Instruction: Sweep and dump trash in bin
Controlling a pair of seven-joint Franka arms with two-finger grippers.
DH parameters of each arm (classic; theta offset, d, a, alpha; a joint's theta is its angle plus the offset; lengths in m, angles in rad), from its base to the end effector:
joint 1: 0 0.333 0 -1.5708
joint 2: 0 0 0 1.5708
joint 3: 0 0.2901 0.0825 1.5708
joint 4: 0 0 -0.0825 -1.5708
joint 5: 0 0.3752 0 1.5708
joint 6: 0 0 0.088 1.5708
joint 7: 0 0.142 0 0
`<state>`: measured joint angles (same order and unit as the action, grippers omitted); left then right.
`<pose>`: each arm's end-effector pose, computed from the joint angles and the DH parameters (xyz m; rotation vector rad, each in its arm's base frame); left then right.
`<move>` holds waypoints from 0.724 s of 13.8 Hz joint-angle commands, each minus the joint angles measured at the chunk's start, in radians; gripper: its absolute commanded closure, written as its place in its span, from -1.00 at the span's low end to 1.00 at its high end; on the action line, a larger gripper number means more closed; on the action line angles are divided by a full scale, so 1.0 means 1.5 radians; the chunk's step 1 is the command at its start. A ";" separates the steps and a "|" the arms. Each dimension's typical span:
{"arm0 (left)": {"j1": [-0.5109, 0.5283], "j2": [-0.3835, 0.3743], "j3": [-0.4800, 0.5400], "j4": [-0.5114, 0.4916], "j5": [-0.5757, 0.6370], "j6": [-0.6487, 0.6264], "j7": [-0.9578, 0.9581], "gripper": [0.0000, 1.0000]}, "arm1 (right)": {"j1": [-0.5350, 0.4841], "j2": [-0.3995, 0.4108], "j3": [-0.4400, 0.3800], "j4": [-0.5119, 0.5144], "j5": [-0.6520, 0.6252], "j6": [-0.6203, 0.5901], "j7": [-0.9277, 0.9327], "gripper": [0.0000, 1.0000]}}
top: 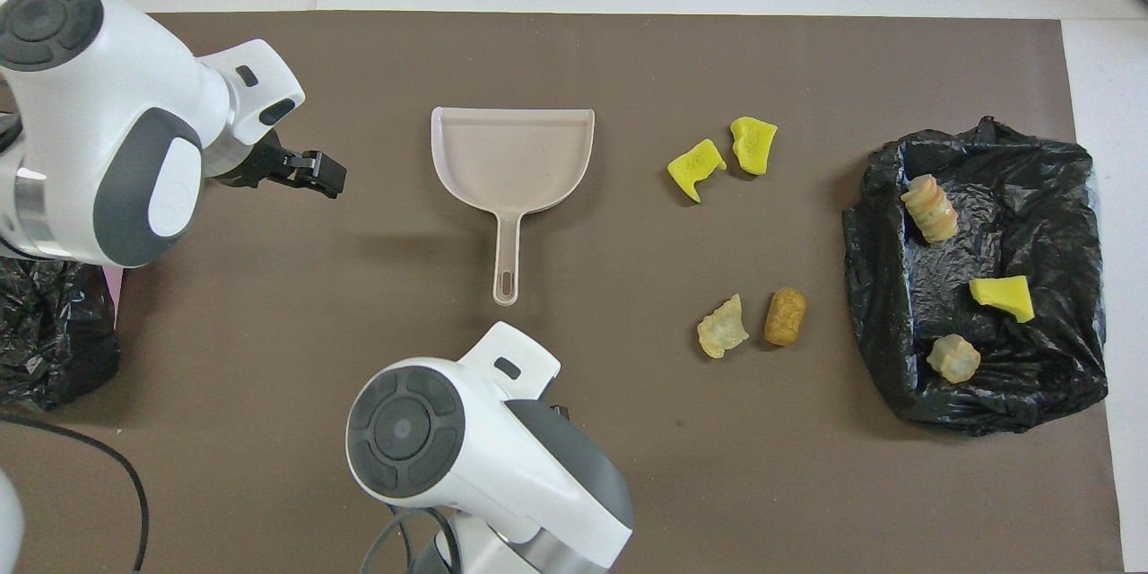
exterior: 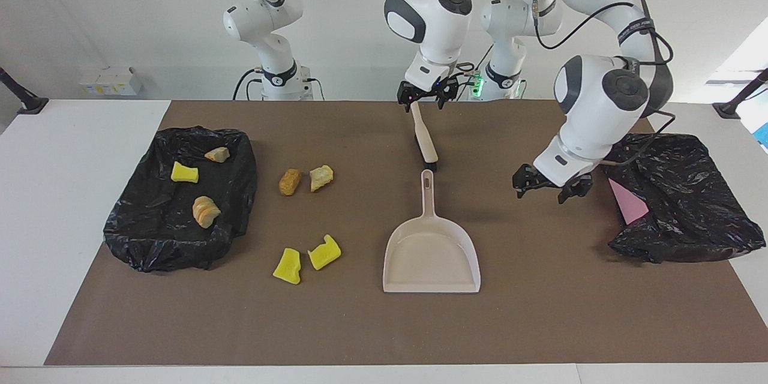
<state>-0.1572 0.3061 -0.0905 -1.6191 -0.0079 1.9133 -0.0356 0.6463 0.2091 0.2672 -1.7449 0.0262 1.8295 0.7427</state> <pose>0.6143 -0.1519 0.3896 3.0923 -0.3187 -0.0241 0.3625 0.4643 0.3884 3.0920 0.2483 -0.2148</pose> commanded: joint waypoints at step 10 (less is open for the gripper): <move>-0.146 0.069 -0.067 -0.041 0.008 0.139 -0.309 -1.00 | 0.063 -0.090 0.002 -0.307 0.051 0.251 0.009 -0.77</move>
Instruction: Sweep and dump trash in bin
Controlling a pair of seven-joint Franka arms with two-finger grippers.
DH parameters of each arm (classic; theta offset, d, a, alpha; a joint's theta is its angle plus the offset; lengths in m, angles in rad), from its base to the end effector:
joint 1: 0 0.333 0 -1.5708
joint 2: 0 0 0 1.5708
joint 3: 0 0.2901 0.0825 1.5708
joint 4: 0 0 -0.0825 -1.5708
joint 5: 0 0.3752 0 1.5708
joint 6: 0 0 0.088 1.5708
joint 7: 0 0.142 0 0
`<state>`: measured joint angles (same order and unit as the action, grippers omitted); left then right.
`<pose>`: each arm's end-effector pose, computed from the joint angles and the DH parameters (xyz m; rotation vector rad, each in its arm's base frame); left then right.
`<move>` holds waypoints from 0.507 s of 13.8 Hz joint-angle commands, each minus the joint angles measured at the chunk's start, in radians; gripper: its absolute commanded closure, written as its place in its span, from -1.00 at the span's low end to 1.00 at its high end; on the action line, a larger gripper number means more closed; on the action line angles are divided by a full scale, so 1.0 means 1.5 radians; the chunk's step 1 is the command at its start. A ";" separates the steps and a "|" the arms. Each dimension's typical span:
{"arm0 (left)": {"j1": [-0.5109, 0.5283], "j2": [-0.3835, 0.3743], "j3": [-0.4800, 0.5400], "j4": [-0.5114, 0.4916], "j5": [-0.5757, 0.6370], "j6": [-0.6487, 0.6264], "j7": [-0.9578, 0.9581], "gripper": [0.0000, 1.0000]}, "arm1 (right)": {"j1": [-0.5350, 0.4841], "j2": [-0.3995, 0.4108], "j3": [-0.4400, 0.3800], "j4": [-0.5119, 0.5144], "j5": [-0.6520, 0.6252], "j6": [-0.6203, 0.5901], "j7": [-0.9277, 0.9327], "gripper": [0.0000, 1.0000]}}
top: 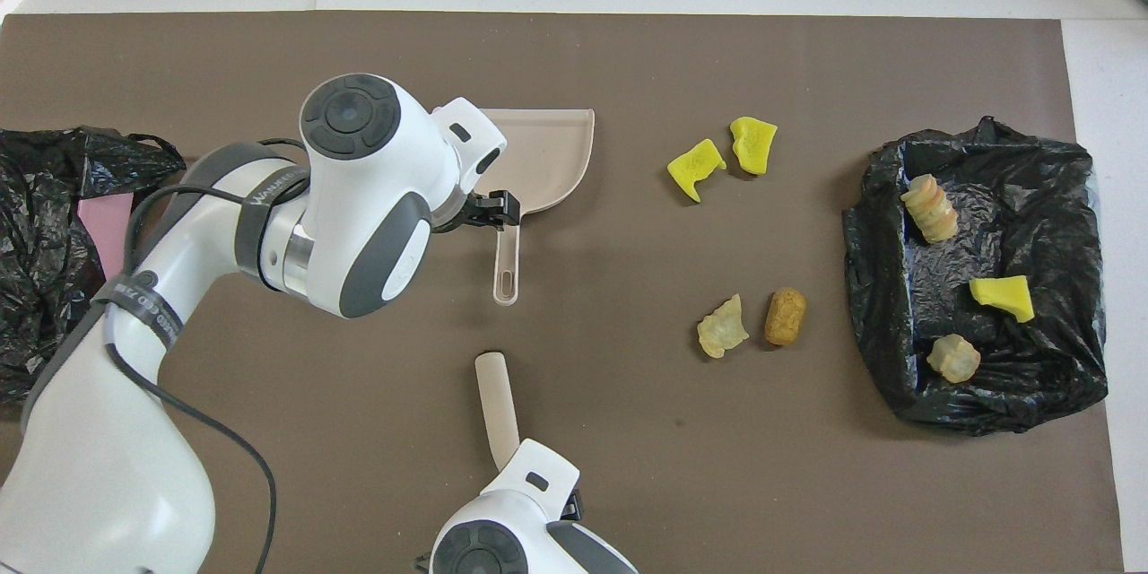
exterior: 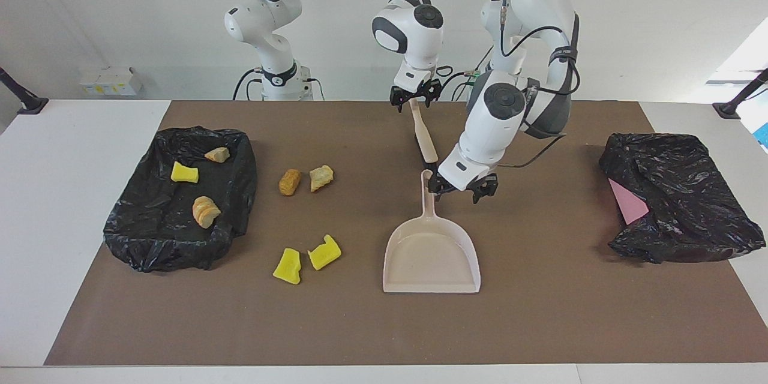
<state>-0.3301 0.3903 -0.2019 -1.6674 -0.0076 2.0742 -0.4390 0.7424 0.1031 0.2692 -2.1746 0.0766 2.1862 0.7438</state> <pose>0.5622 -0.3207 0.3314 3.0548 -0.1126 -0.0265 0.2742 0.4486 0.2849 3.1048 0.3439 -0.1941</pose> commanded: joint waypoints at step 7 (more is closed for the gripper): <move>-0.043 0.014 -0.002 -0.025 0.009 0.008 -0.045 -0.48 | 0.012 -0.024 0.001 -0.021 0.039 0.012 0.018 0.15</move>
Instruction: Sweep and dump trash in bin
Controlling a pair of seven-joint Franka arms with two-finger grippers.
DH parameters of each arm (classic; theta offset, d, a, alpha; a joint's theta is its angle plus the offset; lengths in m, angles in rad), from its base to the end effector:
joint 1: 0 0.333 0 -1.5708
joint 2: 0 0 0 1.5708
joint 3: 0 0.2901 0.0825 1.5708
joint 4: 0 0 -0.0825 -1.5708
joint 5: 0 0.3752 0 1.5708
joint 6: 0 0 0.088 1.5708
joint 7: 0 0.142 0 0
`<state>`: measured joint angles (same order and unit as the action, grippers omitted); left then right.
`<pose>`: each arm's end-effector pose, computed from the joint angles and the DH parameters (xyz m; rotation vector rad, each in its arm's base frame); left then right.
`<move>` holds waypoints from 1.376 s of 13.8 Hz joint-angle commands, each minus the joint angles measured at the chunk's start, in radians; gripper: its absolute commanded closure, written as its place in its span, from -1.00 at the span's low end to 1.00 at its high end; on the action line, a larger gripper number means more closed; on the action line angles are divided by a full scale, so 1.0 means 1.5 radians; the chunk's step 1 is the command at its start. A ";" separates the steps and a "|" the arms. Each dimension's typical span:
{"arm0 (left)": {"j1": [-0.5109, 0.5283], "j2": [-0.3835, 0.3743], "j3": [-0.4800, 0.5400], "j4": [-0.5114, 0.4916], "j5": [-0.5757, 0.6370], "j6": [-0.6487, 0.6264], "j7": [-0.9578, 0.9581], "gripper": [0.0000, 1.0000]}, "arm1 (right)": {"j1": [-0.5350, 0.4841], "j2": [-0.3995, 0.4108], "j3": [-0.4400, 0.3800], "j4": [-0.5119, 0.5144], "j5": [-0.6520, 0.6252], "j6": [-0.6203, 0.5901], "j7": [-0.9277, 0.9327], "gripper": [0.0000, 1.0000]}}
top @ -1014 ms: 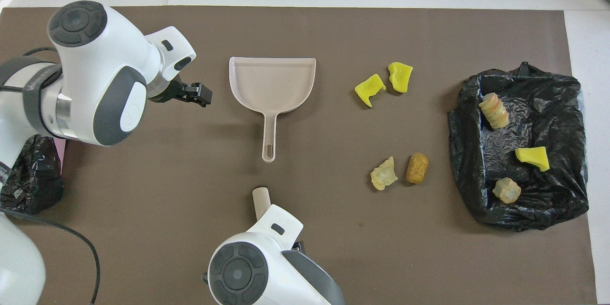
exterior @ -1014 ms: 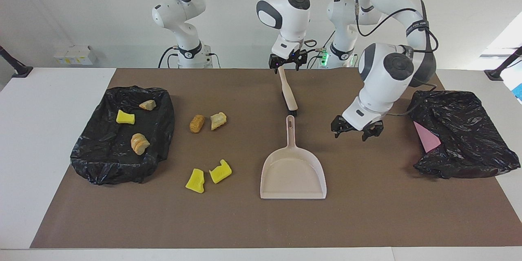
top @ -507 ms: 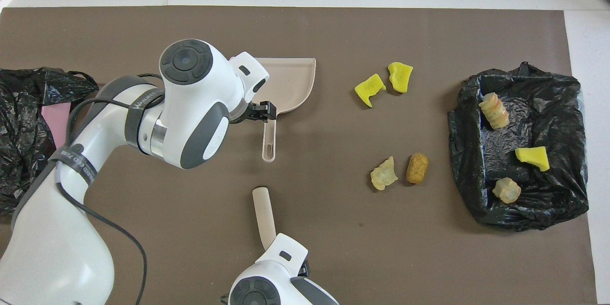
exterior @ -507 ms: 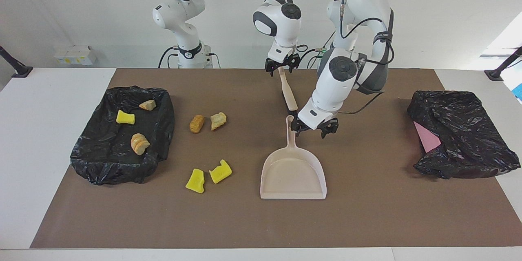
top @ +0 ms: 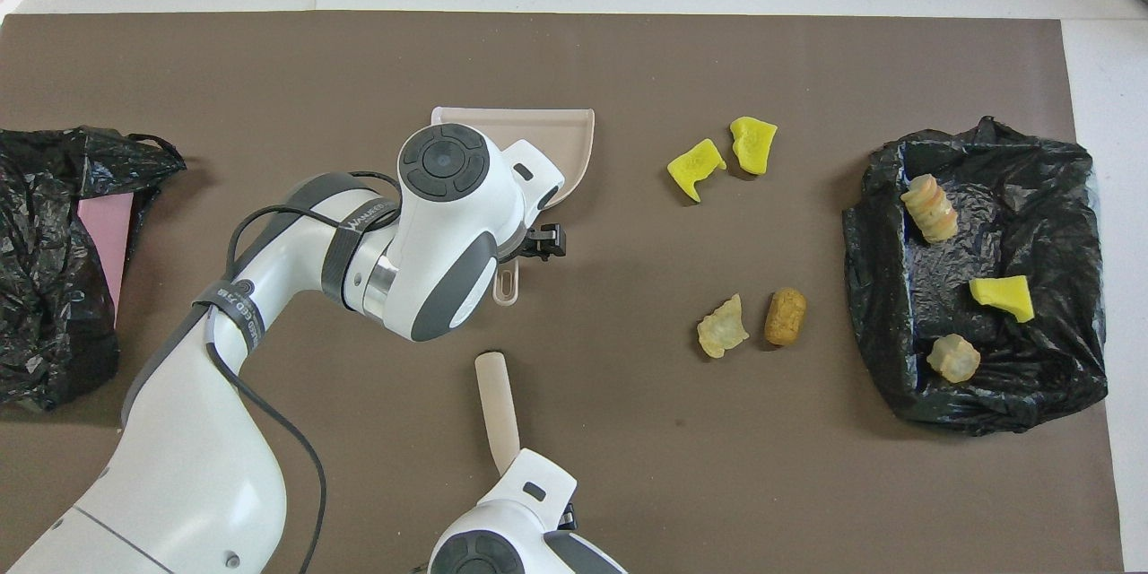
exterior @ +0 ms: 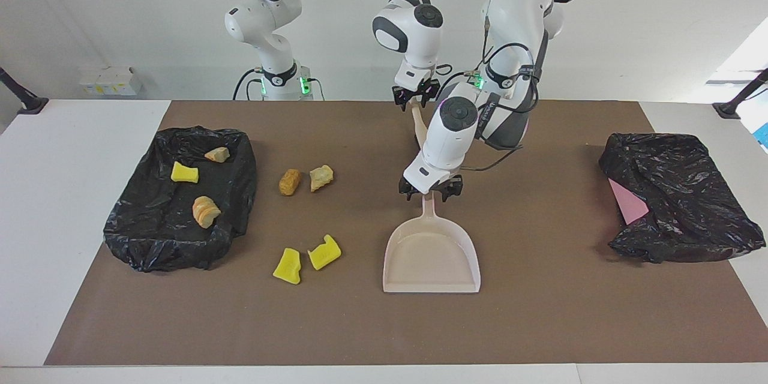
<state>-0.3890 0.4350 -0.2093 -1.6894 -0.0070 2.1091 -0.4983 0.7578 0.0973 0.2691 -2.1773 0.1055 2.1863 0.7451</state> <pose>0.5383 -0.3566 0.2965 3.0614 -0.1190 -0.0830 0.2655 0.4533 0.2869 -3.1127 -0.3391 0.2176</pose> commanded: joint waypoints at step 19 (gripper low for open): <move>0.081 -0.154 0.097 -0.030 0.013 -0.197 0.785 1.00 | -0.222 -0.248 -0.004 -0.082 -0.064 -0.247 0.088 1.00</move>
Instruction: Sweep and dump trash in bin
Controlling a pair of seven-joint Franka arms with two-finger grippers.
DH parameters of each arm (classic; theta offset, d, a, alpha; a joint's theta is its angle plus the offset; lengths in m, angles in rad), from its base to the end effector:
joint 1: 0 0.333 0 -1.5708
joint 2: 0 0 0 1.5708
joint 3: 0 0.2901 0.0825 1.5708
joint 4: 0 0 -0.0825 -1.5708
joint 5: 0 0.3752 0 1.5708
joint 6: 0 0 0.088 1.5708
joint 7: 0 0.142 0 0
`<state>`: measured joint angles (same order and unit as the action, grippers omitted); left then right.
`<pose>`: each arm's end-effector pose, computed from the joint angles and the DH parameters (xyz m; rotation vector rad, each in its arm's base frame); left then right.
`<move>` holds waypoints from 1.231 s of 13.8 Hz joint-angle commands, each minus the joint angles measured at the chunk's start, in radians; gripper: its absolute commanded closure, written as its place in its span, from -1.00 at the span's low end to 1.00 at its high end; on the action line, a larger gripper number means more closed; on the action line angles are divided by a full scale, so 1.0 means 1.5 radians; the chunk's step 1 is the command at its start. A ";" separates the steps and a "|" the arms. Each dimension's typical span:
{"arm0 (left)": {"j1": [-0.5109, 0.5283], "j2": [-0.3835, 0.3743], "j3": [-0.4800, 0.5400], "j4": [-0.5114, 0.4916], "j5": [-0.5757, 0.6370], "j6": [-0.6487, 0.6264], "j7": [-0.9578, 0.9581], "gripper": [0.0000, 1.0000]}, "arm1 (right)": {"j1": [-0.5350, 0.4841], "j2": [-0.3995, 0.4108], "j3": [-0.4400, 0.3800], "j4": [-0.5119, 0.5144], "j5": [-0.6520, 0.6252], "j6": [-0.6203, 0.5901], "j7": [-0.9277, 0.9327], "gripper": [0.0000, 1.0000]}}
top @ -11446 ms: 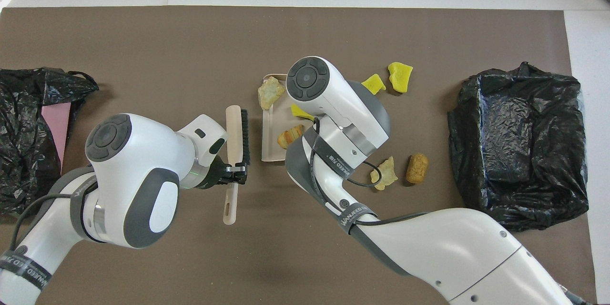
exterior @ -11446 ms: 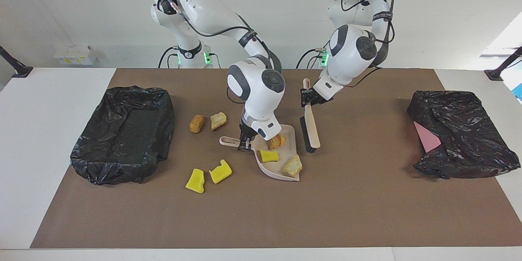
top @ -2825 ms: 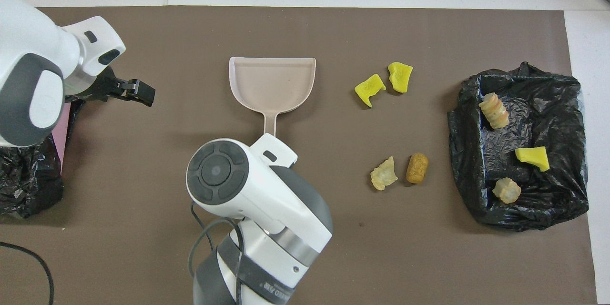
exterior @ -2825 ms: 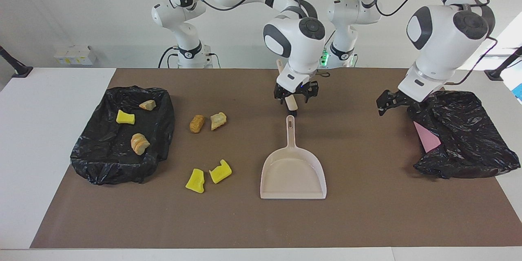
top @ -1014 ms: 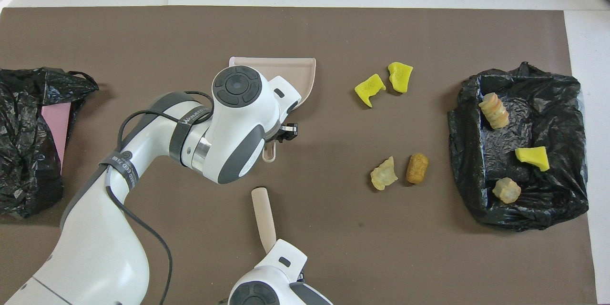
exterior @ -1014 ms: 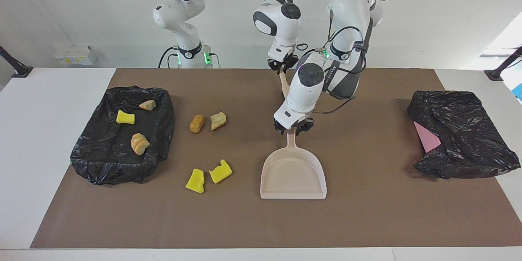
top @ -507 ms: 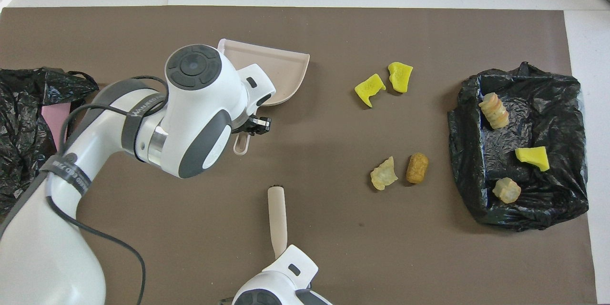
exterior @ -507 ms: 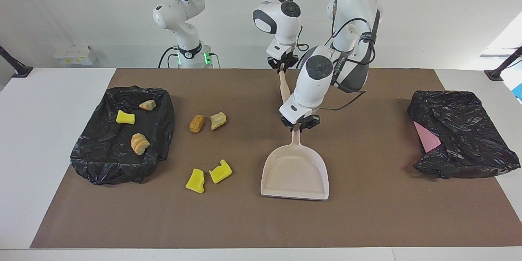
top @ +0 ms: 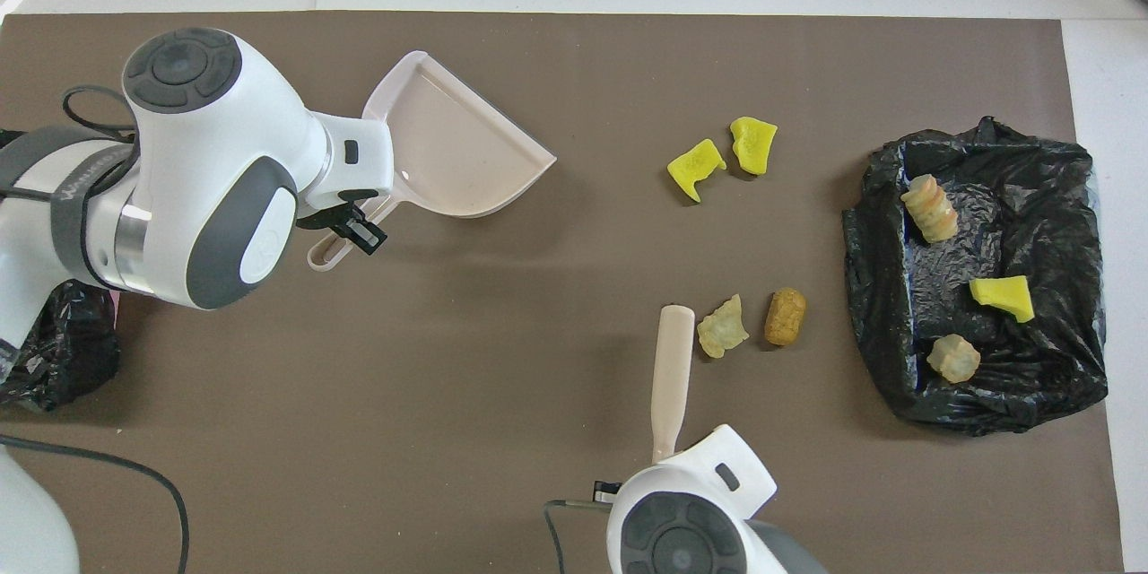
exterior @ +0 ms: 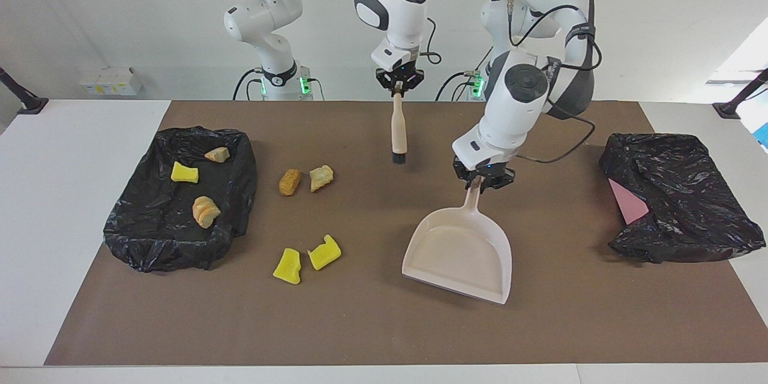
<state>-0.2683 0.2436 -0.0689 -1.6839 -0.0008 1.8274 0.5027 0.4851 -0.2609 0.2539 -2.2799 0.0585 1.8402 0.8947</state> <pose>0.5705 -0.1978 0.3912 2.8428 -1.2669 -0.1522 0.3214 0.3017 0.3870 2.9808 -0.2853 -0.1812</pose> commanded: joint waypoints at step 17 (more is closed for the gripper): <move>-0.109 -0.110 -0.048 -0.263 0.098 0.151 0.248 1.00 | -0.292 0.089 0.010 -0.058 -0.073 -0.005 -0.221 1.00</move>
<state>-0.4181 0.0919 -0.1463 -2.0607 0.1229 2.0302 0.9098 0.0593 -0.1829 0.2651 -2.3758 -0.0597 1.7976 0.5964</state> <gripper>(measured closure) 0.687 0.744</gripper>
